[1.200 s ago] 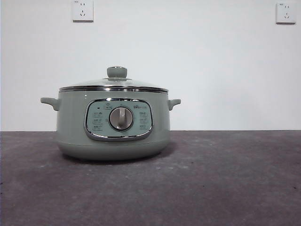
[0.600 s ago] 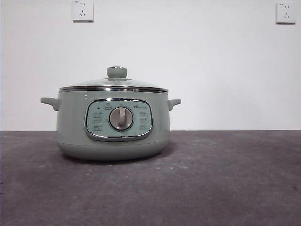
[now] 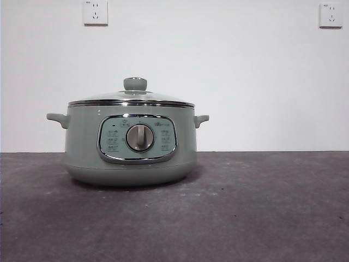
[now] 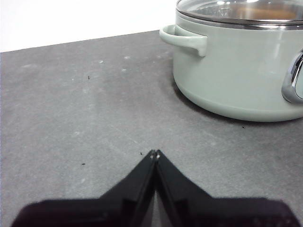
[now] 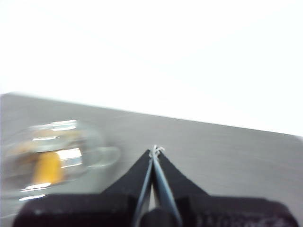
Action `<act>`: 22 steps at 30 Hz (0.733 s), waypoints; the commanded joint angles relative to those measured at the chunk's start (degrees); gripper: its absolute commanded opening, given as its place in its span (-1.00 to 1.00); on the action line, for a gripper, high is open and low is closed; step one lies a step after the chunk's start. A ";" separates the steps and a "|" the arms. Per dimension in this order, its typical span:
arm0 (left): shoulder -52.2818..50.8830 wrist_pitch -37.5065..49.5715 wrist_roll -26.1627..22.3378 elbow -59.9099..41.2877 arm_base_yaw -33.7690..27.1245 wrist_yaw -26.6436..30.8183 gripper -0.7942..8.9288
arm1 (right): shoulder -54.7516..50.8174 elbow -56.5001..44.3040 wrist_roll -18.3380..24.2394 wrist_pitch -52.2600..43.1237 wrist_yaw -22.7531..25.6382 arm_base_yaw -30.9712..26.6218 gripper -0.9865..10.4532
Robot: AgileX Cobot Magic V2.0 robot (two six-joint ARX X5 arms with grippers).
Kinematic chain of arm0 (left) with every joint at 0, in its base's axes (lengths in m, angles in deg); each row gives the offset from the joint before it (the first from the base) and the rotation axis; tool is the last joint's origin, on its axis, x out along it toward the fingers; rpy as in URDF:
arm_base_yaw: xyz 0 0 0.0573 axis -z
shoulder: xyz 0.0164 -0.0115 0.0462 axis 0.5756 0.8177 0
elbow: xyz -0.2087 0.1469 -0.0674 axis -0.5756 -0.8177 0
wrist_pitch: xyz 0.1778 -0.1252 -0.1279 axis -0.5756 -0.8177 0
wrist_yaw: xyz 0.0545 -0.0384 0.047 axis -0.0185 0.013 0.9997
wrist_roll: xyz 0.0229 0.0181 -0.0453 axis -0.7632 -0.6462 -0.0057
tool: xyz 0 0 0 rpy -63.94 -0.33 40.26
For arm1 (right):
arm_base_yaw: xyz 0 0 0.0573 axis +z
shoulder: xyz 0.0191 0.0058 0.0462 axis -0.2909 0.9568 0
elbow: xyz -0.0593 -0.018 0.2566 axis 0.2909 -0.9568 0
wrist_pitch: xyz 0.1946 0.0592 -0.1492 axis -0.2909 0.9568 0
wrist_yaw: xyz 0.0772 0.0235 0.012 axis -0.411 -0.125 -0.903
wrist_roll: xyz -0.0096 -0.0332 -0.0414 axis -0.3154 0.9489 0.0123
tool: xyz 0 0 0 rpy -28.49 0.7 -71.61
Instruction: Pick up the corn,open the lid,put the corn in the pot,close the lid
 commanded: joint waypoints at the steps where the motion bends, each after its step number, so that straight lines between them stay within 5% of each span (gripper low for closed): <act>1: 0.02 0.22 0.26 -0.46 -0.11 -0.15 -0.84 | -8.85 -15.76 2.75 -8.85 5.95 -2.73 -0.83; 8: 0.02 0.22 0.26 -0.46 -0.11 -0.15 -0.84 | -23.63 -44.11 2.08 -29.27 9.05 -4.70 -0.83; 22: 0.02 0.20 0.26 -0.46 -0.11 -0.15 -0.84 | -39.06 -75.41 -2.45 -40.65 9.75 -4.70 -0.83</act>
